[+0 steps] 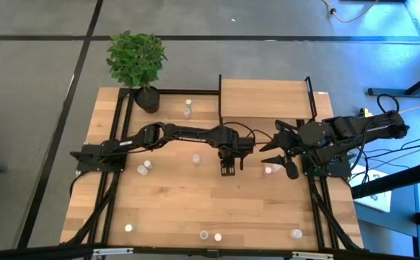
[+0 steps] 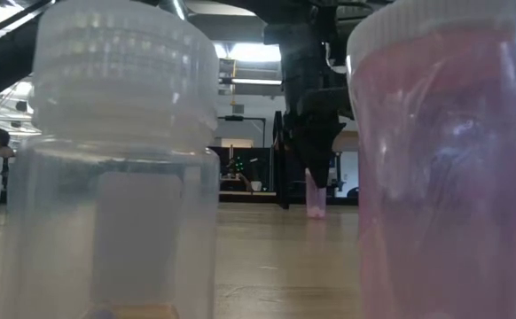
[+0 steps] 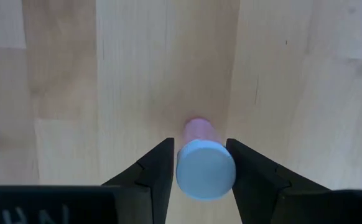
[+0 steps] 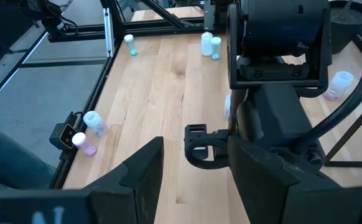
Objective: Pick and place medicine bottles onto shelf by color
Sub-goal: Move the top pink pill bottle to the center of the table, then adjust the middle transparent pill bottle
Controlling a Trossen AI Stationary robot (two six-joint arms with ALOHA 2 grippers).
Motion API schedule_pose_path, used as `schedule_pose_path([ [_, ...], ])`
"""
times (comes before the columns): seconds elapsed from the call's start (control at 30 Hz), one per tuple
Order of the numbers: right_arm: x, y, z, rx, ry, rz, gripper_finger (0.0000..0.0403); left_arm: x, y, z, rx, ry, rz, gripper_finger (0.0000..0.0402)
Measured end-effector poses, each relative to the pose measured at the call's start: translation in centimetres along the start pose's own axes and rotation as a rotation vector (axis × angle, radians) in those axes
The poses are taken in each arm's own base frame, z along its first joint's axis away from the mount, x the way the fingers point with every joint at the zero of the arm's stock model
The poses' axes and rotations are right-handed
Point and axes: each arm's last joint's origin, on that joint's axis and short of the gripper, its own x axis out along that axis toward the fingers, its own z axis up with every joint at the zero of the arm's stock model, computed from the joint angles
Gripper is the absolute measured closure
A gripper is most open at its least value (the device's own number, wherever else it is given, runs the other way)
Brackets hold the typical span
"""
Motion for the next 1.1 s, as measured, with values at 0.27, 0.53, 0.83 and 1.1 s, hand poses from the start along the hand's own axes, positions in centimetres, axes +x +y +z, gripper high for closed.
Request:
schedule_pose_path([
  [0.27, 0.0, 0.0, 0.0, 0.000, 0.000, 0.000, 0.0221, -0.2, -0.2, -0.1, -0.027, 0.010, -0.072, 0.0263],
  [0.53, 0.0, 0.0, 0.0, 0.000, 0.000, 0.000, 0.0221, -1.3, 0.0, -0.2, -0.028, 0.001, -0.053, 0.0263],
  [0.83, 0.0, 0.0, 0.0, 0.001, 0.005, -0.001, 0.0221, -3.8, 0.2, -0.2, -0.031, -0.062, -0.017, 0.0263],
  [1.1, 0.0, 0.0, -0.1, 0.001, 0.008, -0.001, 0.0221, -6.1, 0.3, -0.5, -0.056, -0.099, -0.019, 0.0262],
])
